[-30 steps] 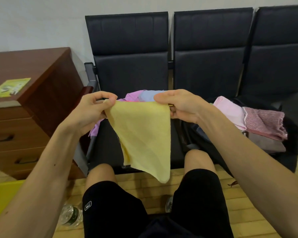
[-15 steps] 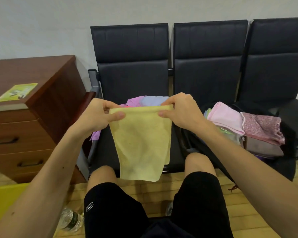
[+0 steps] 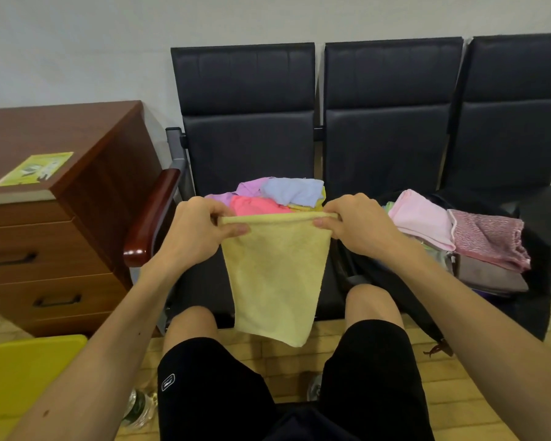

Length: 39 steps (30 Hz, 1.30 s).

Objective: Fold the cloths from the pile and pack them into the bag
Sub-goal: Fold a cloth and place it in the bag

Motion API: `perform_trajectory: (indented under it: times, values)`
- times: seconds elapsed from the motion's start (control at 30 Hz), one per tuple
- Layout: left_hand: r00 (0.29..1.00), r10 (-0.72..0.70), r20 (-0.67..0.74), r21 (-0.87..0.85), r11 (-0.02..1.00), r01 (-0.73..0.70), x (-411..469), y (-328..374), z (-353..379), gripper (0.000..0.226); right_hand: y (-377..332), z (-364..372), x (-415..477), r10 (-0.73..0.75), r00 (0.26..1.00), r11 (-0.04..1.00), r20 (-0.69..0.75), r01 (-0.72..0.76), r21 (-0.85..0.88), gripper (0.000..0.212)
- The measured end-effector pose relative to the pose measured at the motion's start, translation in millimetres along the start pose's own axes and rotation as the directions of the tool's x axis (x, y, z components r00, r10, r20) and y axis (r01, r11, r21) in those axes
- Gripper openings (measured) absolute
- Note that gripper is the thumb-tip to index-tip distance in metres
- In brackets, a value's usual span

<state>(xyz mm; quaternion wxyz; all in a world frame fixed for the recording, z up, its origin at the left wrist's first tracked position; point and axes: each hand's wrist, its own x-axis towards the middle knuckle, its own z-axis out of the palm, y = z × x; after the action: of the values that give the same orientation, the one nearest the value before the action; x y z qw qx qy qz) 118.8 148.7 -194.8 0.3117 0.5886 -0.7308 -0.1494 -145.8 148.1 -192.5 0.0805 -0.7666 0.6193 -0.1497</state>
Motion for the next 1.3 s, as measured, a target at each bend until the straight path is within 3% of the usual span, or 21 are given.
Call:
perform_trajectory:
  times: [0.07,0.17,0.23,0.3,0.37,0.4,0.5,0.53,0.57,0.63,0.67,0.7,0.77,0.83,0.9,0.93,1.0,1.2,1.3]
  values:
    - [1.000,-0.010,0.007,-0.032,0.999,0.010,-3,-1,2,0.014,5,3,-2,-0.003,1.000,1.000,0.022,0.004,-0.020,0.037]
    - [0.999,0.003,0.035,-0.095,0.996,0.000,-9,-3,8,0.014,15,8,-7,-0.053,0.996,0.991,0.069,0.044,0.125,0.035]
    - [0.992,0.018,0.123,-0.241,0.971,0.012,-11,-5,13,0.015,24,15,-10,-0.108,0.987,0.962,0.121,0.073,0.263,0.036]
    - [0.972,-0.019,0.233,-0.472,0.872,0.130,-10,-12,22,0.033,33,20,-16,-0.098,0.971,0.890,0.217,-0.012,0.455,0.031]
    - [0.947,-0.062,0.315,-0.645,0.718,0.262,-10,-16,31,0.047,39,23,-18,-0.101,0.950,0.703,0.296,-0.142,0.697,0.031]
    - [0.939,-0.064,0.339,-0.686,0.666,0.293,-10,-15,36,0.050,40,24,-20,-0.082,0.950,0.555,0.300,-0.206,0.806,0.030]
    - [0.953,-0.073,0.294,-0.715,0.645,0.270,-2,-4,48,0.045,27,26,-22,0.064,0.958,0.069,0.278,-0.283,0.957,0.024]
    - [0.966,-0.095,0.239,-0.721,0.649,0.243,2,1,50,0.039,24,37,-27,0.081,0.950,0.043,0.301,-0.305,0.951,0.025]
    - [0.976,-0.131,0.175,-0.727,0.651,0.218,6,5,52,0.030,18,49,-36,0.064,0.933,0.079,0.355,-0.360,0.930,0.027]
    - [0.978,-0.190,0.082,-0.730,0.656,0.189,14,8,56,0.016,2,76,-57,-0.001,0.862,0.239,0.507,-0.492,0.837,0.025]
    - [0.972,-0.227,0.057,-0.727,0.657,0.196,18,6,59,0.014,-1,90,-63,-0.012,0.850,0.253,0.526,-0.506,0.824,0.023]
    - [0.958,-0.284,0.046,-0.728,0.647,0.227,23,0,63,0.014,-3,99,-65,0.018,0.855,0.190,0.519,-0.512,0.838,0.027]
    - [0.889,-0.449,0.087,-0.764,0.543,0.349,27,-18,71,0.017,-7,104,-65,0.086,0.851,-0.106,0.519,-0.510,0.854,0.039]
    - [0.783,-0.529,0.327,-0.825,0.245,0.510,24,-37,77,0.023,-10,101,-62,0.121,0.849,-0.329,0.514,-0.454,0.828,0.035]
    - [0.722,-0.392,0.571,-0.805,-0.096,0.585,13,-47,86,0.046,-15,95,-60,0.108,0.857,-0.375,0.504,-0.434,0.819,0.026]
    - [0.723,-0.316,0.615,-0.788,-0.207,0.580,5,-49,94,0.059,-18,93,-59,0.113,0.856,-0.360,0.505,-0.438,0.824,0.024]
    - [0.730,-0.232,0.642,-0.759,-0.322,0.565,-12,-51,115,0.082,-21,86,-54,0.156,0.847,-0.344,0.509,-0.436,0.831,0.025]
    - [0.695,0.073,0.716,-0.606,-0.429,0.670,-67,-39,162,0.110,-28,71,-47,0.125,0.869,-0.390,0.479,-0.401,0.829,0.016]
    - [0.683,0.179,0.708,-0.613,-0.324,0.721,-77,-32,167,0.110,-26,70,-49,0.127,0.877,-0.401,0.464,-0.382,0.833,0.018]
